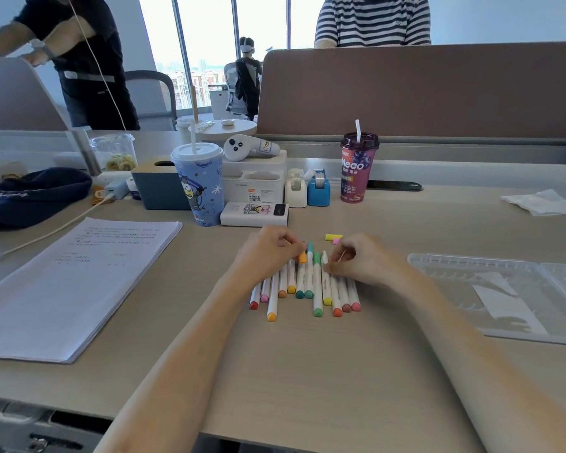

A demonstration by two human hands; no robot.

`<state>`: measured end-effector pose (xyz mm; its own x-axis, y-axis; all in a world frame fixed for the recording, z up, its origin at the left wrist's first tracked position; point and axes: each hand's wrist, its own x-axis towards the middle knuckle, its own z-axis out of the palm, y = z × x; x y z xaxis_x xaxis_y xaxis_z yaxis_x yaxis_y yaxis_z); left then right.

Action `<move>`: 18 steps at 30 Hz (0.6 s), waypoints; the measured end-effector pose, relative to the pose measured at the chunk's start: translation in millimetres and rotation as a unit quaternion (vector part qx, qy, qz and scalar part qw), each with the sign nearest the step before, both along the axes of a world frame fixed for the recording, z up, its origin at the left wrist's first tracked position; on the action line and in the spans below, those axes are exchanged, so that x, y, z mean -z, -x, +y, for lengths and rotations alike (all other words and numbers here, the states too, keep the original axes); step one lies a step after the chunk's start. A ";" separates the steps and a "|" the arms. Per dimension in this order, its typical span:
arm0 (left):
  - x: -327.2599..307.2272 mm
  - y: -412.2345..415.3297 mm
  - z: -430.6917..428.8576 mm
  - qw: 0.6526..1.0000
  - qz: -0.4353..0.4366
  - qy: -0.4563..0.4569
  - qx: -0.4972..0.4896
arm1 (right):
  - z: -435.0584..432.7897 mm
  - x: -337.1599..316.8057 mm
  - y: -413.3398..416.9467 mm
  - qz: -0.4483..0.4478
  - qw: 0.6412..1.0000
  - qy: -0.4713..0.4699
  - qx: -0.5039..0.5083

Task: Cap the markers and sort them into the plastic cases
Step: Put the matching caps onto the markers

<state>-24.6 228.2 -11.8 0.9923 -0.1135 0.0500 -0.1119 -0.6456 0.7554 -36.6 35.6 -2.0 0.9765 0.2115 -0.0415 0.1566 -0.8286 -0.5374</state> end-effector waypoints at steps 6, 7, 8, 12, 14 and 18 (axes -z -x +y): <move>-4.0 1.9 -1.1 1.000 0.016 0.021 0.011 | -12.4 -7.7 -2.7 0.024 0.999 -0.032 0.027; -4.0 1.8 -1.2 0.999 0.019 0.023 0.014 | -14.1 -9.5 -2.8 0.034 0.998 -0.039 0.038; -4.7 2.0 -1.4 0.999 0.023 0.025 0.019 | -15.5 -11.1 -3.1 0.043 0.997 -0.045 0.046; -9.4 2.3 -0.7 0.999 0.030 0.013 0.022 | -17.3 -15.4 -0.9 0.079 0.994 -0.050 0.057; -9.0 0.8 1.3 1.000 0.024 0.008 0.010 | -17.8 -16.0 0.6 0.098 0.993 -0.037 0.056; -5.1 -1.3 4.0 0.999 0.013 -0.028 -0.017 | -20.4 -16.6 -0.6 0.122 0.990 -0.025 0.068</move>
<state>-23.3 232.2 -6.7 0.9965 -0.0819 0.0190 -0.0705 -0.6901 0.7203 -36.0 15.2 14.6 0.9584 0.0872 -0.2717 -0.0932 -0.8042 -0.5870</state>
